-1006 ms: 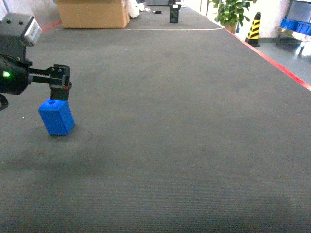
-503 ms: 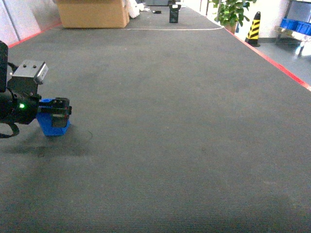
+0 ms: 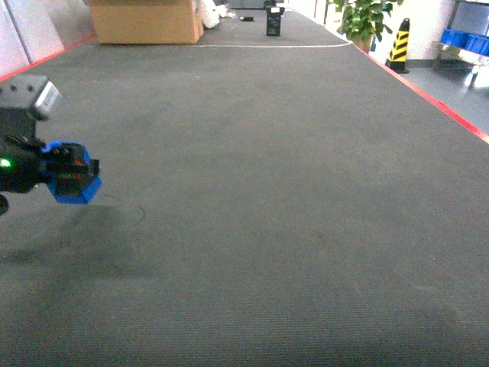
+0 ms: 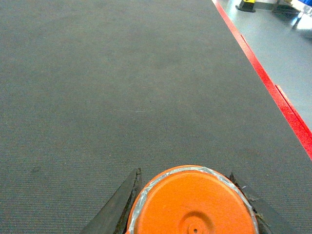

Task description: Sort blue parts and orange caps into right shelf containers

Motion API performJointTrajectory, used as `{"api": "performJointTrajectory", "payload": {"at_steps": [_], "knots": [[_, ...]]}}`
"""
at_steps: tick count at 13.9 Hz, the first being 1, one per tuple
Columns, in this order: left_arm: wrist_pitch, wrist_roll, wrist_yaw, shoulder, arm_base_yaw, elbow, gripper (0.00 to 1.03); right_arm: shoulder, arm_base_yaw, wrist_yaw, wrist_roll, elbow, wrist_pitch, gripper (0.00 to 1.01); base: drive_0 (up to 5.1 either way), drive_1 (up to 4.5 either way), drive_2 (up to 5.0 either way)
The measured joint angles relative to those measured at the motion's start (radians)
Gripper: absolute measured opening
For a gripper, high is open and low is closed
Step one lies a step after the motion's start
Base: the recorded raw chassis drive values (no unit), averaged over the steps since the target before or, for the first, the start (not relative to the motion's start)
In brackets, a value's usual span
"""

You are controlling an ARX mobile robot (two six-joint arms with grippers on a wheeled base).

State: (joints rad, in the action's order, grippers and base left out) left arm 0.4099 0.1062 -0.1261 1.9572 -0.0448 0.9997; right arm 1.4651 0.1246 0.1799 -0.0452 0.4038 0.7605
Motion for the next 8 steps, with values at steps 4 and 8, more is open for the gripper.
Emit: {"api": "performJointTrajectory", "payload": {"at_steps": [4,8], "knots": [[0.166,0.053,0.013,-0.599,0.009,-0.436,0.45,0.0,0.0,0.0,0.0,0.0,0.0,0.43,0.0,0.0,0.0],[0.123,0.055,0.024,-0.993,-0.011,-0.662,0.45,0.0,0.0,0.0,0.0,0.0,-0.001,0.43,0.0,0.0,0.0]]}}
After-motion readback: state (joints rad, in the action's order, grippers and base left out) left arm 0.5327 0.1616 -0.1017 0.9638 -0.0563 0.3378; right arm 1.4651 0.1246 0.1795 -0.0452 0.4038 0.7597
